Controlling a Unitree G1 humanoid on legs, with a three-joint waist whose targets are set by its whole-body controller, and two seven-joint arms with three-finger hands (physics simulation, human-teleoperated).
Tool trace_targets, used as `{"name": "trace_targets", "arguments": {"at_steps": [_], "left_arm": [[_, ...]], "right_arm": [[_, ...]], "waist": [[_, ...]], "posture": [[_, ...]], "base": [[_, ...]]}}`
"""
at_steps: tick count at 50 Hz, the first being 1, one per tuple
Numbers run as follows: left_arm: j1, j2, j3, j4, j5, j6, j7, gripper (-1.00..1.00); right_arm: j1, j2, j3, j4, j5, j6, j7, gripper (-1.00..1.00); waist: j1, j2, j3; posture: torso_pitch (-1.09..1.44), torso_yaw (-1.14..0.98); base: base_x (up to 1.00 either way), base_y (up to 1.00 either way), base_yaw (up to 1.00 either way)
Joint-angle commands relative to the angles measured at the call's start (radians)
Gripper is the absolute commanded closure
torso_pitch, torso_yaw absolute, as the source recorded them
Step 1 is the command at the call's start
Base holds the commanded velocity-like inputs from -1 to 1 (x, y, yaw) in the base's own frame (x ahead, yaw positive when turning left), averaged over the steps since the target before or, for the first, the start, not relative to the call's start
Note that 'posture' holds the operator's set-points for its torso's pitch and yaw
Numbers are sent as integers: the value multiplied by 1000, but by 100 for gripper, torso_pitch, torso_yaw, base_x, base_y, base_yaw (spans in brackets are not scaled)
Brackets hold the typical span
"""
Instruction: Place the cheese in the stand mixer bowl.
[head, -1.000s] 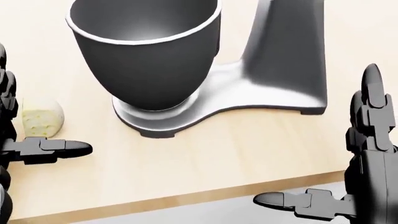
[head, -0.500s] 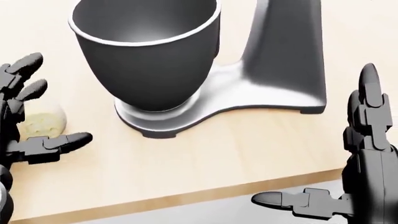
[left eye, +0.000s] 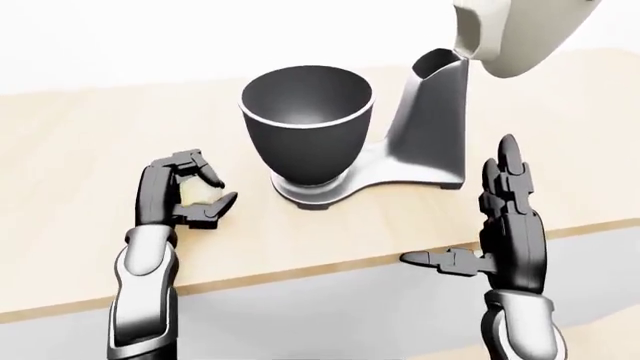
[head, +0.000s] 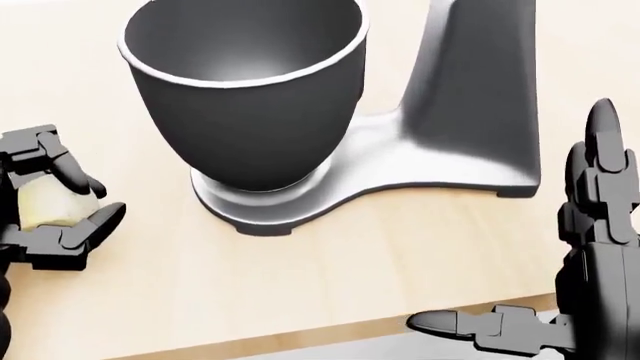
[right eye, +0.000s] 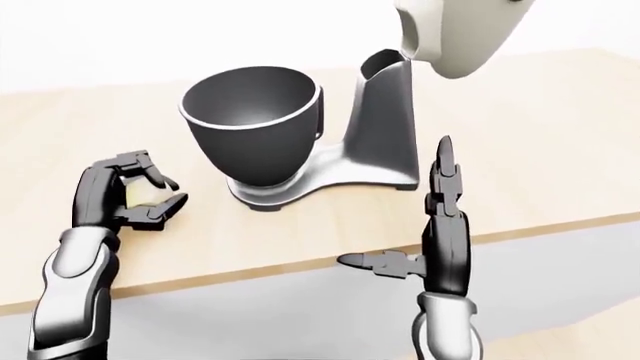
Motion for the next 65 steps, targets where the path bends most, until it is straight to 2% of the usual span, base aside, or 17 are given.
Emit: {"name": "trace_targets", "arguments": {"at_steps": [1,21,38,46,65], "left_arm": [[-16,4,-13,-30,-20,18,-21,100],[-72,45,5,-116,-54,105,-21,100],[-142,94,29,-159,-65,187,-27,100],[-166,108,32,-143,-78,181,-17,100],[-285,200,54,-80,-111,183,22,100]], "right_arm": [[-10,-1,-2,-41,0,-29,-2,-100],[-11,0,-5,-48,0,-26,-1,-100],[-17,-1,-6,-64,2,-10,3,-100],[-20,-2,-10,-67,3,-7,3,-100],[-10,0,-14,-87,-1,-8,2,-100]], "waist": [[-1,0,-11],[-9,-3,4],[-6,-3,5],[-3,-5,4],[0,-6,4]], "posture": [[0,0],[0,0],[0,0],[0,0],[0,0]], "base": [[0,0,0],[0,0,0],[0,0,0],[0,0,0],[0,0,0]]}}
